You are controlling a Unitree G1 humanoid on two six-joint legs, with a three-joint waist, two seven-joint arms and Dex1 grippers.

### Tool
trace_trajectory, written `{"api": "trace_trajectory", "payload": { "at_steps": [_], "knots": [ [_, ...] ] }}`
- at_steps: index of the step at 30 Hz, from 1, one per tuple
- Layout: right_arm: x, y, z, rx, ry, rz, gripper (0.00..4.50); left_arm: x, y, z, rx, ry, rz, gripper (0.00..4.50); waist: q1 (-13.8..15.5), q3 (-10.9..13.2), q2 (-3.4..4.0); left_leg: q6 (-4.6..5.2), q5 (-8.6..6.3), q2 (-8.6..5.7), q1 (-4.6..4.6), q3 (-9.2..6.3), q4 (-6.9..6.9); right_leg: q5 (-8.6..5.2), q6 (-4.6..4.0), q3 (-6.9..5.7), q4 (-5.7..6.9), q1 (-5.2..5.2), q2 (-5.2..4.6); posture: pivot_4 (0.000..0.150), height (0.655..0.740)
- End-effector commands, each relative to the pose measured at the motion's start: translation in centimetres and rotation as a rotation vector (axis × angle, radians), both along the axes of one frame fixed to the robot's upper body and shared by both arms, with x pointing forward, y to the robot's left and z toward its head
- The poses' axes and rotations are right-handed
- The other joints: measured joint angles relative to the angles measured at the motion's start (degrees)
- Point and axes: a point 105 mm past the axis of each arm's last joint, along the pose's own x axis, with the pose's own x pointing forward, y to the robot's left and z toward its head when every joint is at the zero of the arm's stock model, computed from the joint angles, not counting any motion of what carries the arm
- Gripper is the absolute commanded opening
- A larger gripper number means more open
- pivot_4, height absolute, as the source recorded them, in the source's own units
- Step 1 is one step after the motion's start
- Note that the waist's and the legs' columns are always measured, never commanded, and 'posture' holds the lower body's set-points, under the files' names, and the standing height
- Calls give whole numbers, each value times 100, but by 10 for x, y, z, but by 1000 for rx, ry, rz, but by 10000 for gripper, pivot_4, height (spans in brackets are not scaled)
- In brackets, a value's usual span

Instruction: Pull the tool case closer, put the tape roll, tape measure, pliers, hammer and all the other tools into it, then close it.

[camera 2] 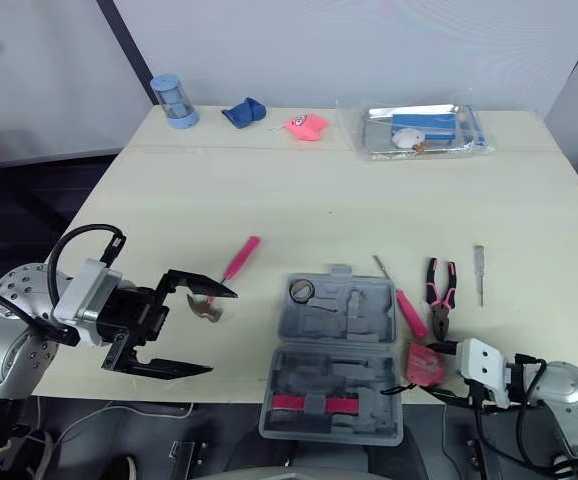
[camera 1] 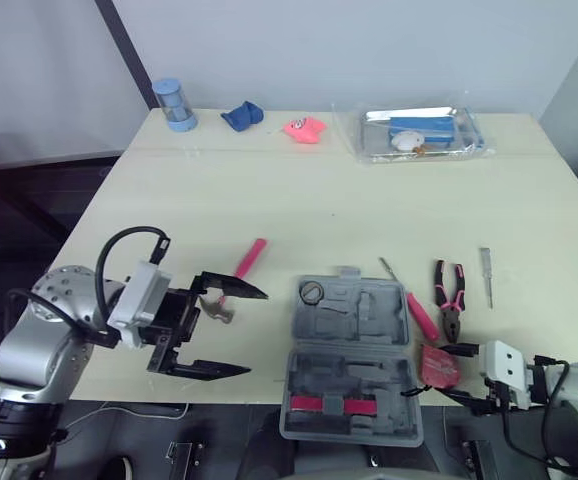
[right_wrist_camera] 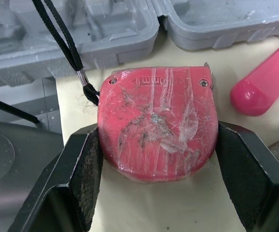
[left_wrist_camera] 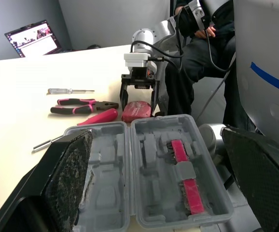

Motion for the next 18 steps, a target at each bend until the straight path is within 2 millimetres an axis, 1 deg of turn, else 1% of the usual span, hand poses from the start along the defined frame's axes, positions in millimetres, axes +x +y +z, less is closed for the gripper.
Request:
{"api": "trace_trajectory", "payload": {
  "at_steps": [1,5,7,10,12,15,16,18],
  "knots": [
    [0,-3,20,3,-43,10,28995,-5,-3,3,-4,-12,-33,45000,0,0,1,0,0,0,0,0,0,0,0,0,0,0,0,1500,7400],
    [-2,-8,39,-39,-27,40,28995,-5,-3,2,-17,4,-6,45000,-3,2,5,0,0,0,1,1,0,0,0,1,1,0,0,1500,7400],
    [-1,-9,52,-76,-25,59,28995,-6,-2,1,-20,11,5,45000,-4,2,5,0,0,0,1,3,0,0,0,4,1,0,0,1500,7400],
    [4,-3,70,-98,-18,84,28995,-5,-2,1,-36,18,30,45000,-2,3,5,0,0,0,0,0,1,0,0,1,1,0,0,1500,7400],
    [6,0,77,-111,-14,96,28995,-5,-2,1,-43,19,40,45000,2,3,5,0,0,0,1,3,1,0,0,4,1,0,0,1500,7400],
    [24,14,99,-167,-13,119,28995,-4,-1,-1,-52,34,70,45000,-25,7,10,0,0,0,-2,-1,1,0,0,-1,0,0,0,1500,7400],
    [30,20,104,-190,-10,126,28995,-4,0,-2,-56,39,75,45000,-40,15,24,0,0,1,1,10,3,1,2,10,0,-2,-1,1500,7400],
    [40,32,109,-222,2,150,28995,-6,0,-5,-54,52,74,45000,-42,16,26,0,0,1,7,19,4,4,5,21,1,-2,0,1500,7400]
  ]
}}
